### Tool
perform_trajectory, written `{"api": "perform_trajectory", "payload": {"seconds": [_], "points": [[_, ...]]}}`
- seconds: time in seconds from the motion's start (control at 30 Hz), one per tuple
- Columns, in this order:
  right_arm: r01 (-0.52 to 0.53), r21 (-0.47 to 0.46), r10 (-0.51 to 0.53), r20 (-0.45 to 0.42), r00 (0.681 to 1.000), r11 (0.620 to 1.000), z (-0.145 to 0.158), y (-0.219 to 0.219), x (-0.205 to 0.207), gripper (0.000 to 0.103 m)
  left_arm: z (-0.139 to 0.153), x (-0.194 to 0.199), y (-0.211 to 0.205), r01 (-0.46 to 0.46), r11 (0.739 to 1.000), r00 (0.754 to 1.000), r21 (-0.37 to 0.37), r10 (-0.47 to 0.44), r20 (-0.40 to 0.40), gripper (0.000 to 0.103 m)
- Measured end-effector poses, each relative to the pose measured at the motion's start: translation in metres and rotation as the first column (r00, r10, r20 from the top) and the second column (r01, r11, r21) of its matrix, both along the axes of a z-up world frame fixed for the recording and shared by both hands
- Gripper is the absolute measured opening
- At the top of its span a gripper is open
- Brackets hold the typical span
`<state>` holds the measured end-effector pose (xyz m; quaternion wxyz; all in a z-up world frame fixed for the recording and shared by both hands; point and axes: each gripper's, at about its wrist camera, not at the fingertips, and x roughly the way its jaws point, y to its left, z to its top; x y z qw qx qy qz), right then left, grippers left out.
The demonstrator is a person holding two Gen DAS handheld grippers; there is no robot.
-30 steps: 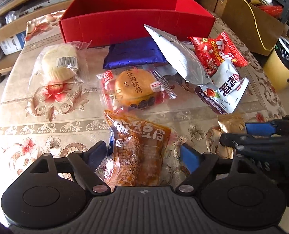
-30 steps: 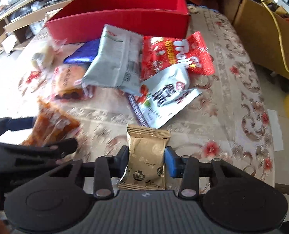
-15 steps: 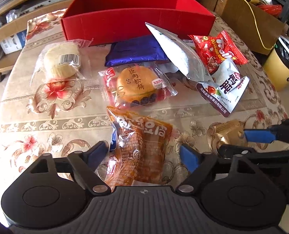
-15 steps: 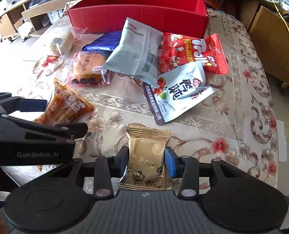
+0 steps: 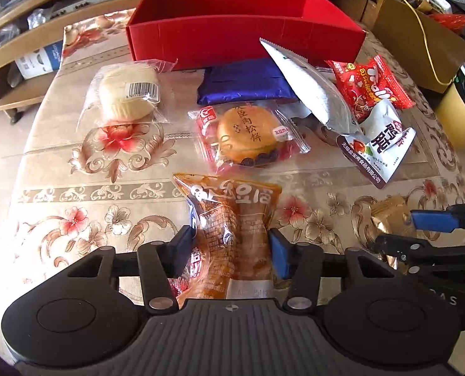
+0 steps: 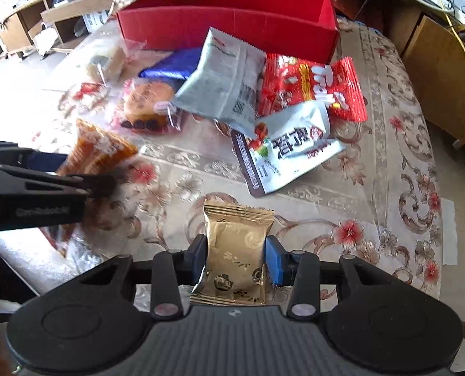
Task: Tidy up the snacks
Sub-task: 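Carry both packets over the red box and open both tools to drop them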
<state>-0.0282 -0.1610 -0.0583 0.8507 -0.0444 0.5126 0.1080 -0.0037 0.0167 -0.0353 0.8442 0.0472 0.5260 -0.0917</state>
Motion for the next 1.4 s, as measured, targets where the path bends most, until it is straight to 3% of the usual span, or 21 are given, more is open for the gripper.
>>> {"api": "perform_trajectory", "payload": {"seconds": [0.37, 0.57, 0.93, 1.4], "points": [[0.007, 0.053, -0.009, 0.046, 0.999, 0.999, 0.020, 0.001, 0.010, 0.039, 0.023, 0.004, -0.001, 0.011, 0.994, 0.999, -0.111, -0.007, 0.033, 0.055], [0.044, 0.081, -0.051, 0.089, 0.995, 0.996, 0.039, -0.006, 0.013, 0.039, 0.043, 0.003, -0.004, 0.016, 0.992, 0.997, -0.123, -0.006, 0.080, 0.055], [0.093, 0.090, -0.111, 0.215, 0.970, 0.992, 0.100, -0.012, 0.024, 0.039, 0.098, 0.026, -0.023, 0.074, 0.985, 0.977, -0.154, -0.041, 0.210, 0.055], [0.118, 0.155, -0.151, 0.223, 0.963, 0.981, 0.111, -0.022, 0.142, 0.039, 0.106, 0.122, -0.034, 0.036, 0.987, 0.970, -0.157, 0.003, 0.242, 0.054]]}}
